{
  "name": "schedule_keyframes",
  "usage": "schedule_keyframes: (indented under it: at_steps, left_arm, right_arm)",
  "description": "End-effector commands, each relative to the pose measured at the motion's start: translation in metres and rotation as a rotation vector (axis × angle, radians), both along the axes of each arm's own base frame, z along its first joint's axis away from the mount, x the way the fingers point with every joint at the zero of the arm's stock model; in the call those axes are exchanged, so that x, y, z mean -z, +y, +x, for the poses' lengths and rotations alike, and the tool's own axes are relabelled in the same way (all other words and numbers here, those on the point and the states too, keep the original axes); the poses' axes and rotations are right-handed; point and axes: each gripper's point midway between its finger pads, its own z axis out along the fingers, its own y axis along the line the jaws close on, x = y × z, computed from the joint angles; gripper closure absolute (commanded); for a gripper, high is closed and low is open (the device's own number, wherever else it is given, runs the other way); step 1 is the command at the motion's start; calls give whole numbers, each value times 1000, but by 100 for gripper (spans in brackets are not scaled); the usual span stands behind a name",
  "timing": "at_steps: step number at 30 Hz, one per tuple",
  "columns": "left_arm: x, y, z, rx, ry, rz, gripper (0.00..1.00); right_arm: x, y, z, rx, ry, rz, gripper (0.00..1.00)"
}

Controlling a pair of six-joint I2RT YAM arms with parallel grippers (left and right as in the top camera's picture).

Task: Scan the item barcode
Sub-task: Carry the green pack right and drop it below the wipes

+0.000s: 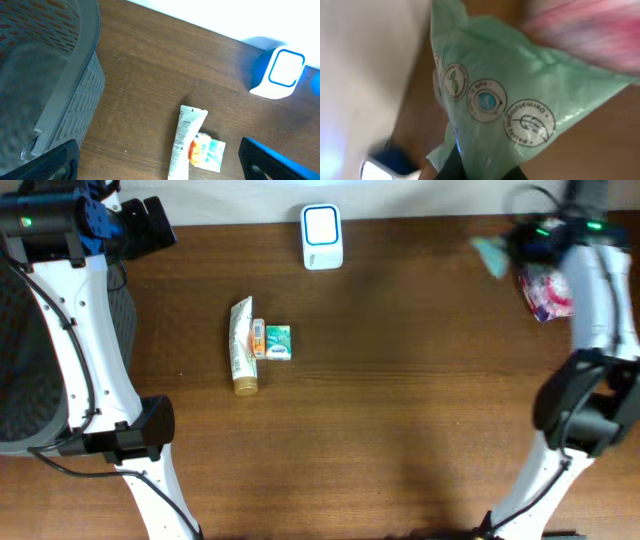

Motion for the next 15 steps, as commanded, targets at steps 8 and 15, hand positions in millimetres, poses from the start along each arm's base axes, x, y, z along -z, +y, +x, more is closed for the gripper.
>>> schedule_keyframes:
  at_steps: [8,15]
  left_arm:
    - [-11,2,-5,3,-26,15,1]
    - [-11,2,-5,3,-26,15,1]
  right_arm:
    - [67,-211,-179,267,496,-149,96]
    - [111,-158,-114,18,335,16,72]
